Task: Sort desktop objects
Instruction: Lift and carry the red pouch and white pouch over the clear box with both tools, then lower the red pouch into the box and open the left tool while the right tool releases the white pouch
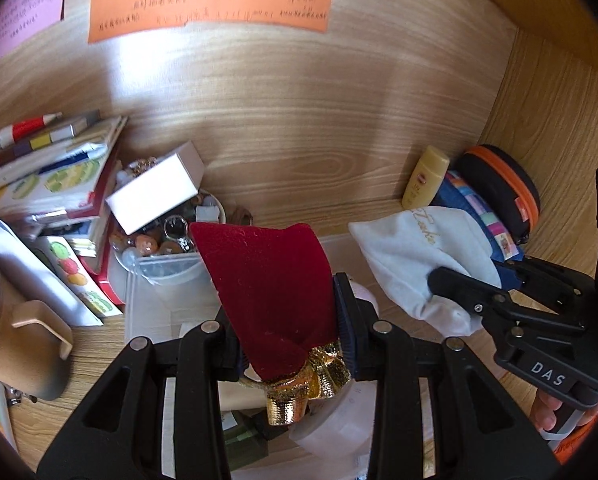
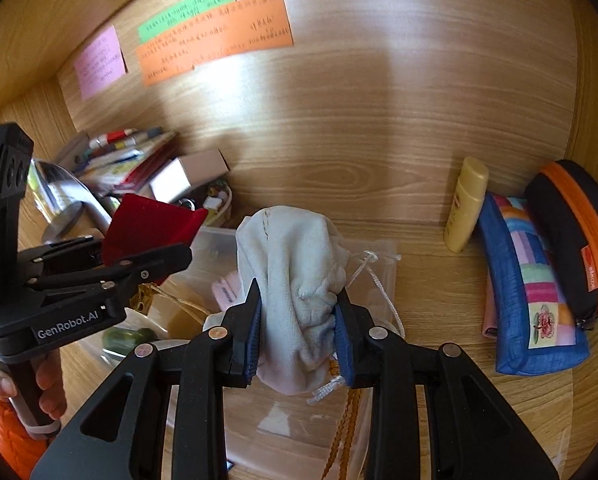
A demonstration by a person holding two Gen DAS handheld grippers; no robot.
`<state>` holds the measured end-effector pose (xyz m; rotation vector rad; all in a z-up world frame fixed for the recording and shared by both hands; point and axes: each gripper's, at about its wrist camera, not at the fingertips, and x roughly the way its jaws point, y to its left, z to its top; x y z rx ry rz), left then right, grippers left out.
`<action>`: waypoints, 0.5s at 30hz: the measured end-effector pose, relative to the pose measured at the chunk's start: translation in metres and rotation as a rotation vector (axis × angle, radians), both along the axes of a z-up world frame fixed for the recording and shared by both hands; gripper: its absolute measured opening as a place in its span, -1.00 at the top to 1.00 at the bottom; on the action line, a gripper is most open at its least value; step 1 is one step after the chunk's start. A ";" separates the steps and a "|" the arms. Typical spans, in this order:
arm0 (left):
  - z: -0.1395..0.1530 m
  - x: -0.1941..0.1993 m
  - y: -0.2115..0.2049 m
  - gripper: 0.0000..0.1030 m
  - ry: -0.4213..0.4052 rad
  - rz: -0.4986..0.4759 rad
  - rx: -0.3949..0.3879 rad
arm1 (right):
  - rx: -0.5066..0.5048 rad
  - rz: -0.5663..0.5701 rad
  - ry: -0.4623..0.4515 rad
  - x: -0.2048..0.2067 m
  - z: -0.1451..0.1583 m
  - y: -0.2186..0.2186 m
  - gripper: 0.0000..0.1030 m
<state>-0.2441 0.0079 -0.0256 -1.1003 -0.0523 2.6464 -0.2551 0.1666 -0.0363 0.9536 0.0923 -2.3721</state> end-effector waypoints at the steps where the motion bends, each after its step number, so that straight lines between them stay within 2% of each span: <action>1: -0.002 -0.001 0.001 0.33 -0.006 0.000 -0.004 | 0.007 -0.004 -0.003 -0.002 -0.003 -0.001 0.46; 6: -0.011 -0.005 0.002 0.33 -0.023 0.007 -0.036 | 0.022 -0.005 -0.033 -0.008 -0.016 -0.003 0.45; 15: -0.019 -0.005 0.012 0.29 -0.023 0.005 -0.114 | 0.133 -0.007 0.015 -0.001 -0.025 -0.014 0.42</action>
